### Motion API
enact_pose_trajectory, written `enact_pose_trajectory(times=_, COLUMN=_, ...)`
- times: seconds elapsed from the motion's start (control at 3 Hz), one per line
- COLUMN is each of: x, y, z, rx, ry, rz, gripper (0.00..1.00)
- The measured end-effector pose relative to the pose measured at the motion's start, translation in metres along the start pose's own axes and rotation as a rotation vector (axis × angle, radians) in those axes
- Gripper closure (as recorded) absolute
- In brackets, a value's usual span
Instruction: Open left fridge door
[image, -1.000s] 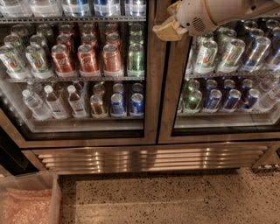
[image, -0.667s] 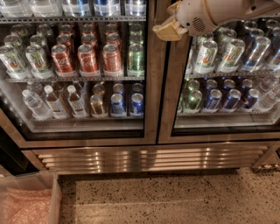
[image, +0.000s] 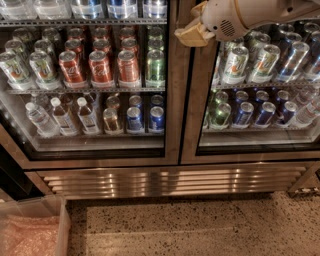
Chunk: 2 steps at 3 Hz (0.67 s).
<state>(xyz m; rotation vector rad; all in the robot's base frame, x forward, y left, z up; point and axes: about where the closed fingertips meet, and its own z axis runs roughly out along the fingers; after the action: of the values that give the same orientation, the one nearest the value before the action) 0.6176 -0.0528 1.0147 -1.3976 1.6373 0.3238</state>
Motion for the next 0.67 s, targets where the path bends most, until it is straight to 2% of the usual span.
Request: enact_pose_trajectory(times=0.67, x=-0.0027, y=-0.0028, z=0.0037, rx=-0.013, ry=-0.001, rz=-0.006, gripper=0.35)
